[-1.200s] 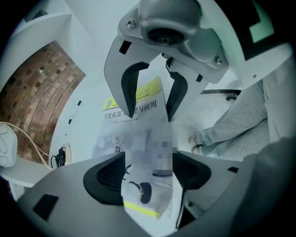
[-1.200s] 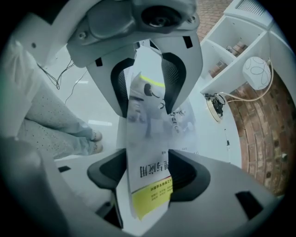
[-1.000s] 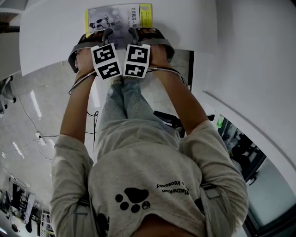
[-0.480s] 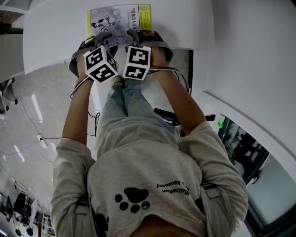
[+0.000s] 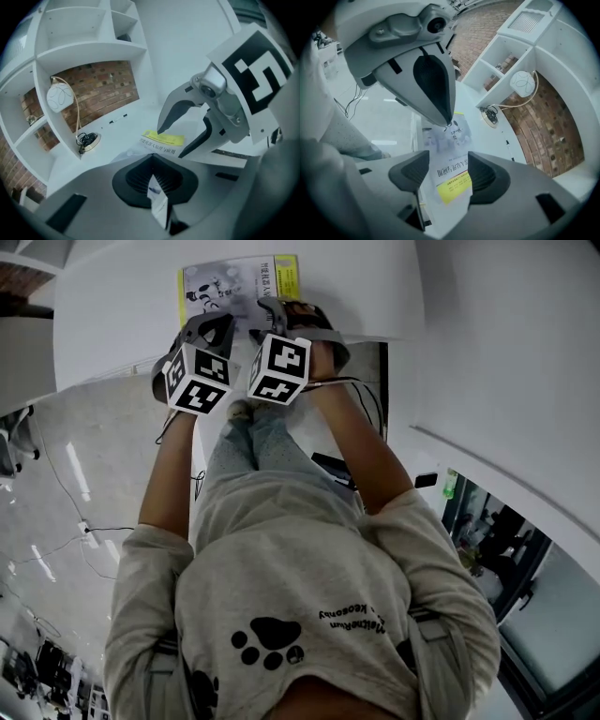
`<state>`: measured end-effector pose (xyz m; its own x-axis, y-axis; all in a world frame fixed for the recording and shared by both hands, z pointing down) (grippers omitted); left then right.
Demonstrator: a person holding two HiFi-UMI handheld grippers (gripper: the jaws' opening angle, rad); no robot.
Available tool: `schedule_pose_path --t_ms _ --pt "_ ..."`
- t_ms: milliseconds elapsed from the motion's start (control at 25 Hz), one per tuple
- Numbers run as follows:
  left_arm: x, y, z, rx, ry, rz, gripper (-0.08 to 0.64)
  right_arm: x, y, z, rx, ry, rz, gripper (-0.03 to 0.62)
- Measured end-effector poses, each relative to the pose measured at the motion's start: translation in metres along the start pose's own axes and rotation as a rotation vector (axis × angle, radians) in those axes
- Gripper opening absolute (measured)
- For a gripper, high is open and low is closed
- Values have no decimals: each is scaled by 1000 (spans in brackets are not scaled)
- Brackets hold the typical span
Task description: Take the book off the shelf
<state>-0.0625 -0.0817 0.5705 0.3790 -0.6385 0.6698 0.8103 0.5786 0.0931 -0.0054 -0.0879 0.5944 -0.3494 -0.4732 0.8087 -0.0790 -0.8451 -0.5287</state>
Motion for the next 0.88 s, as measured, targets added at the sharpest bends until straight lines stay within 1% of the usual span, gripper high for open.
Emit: schedule_pose_path --t_ms 80,120,200,360,440,520,760,880 --pt "-10 0 -9 -48 60 -26 9 -10 5 -3 33 20 28 265" --pt "-16 0 -14 -67 92 -42 9 -15 8 -5 46 33 52 251" --pt "-25 -1 -25 -91 150 -75 9 -27 16 -8 62 62 117 194" --pt "-45 -1 -41 -114 234 -124 9 -53 28 -14 110 122 236 108" --pt "-57 -5 -50 -133 277 -141 9 -68 37 -19 140 156 303 68" --pt "-70 -7 -62 -167 331 -156 9 -86 46 -23 177 191 363 40" --pt "-110 0 -85 -257 445 -157 9 -143 63 -33 365 304 483 17" --pt "-128 3 -96 -254 502 -180 9 -167 72 -37 473 366 522 15"
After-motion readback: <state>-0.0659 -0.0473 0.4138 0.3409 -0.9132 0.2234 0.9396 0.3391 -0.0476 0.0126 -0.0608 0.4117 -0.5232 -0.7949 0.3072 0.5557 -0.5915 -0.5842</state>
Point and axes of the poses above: the fingertips, and each gripper's own axes: x forward along the fingers, y to its right, z out of its underside, the point moved 4 cm from there along -x, backward along the fingers, and after that the axes turned 10 degrees about -x, right-handed, at the moved point
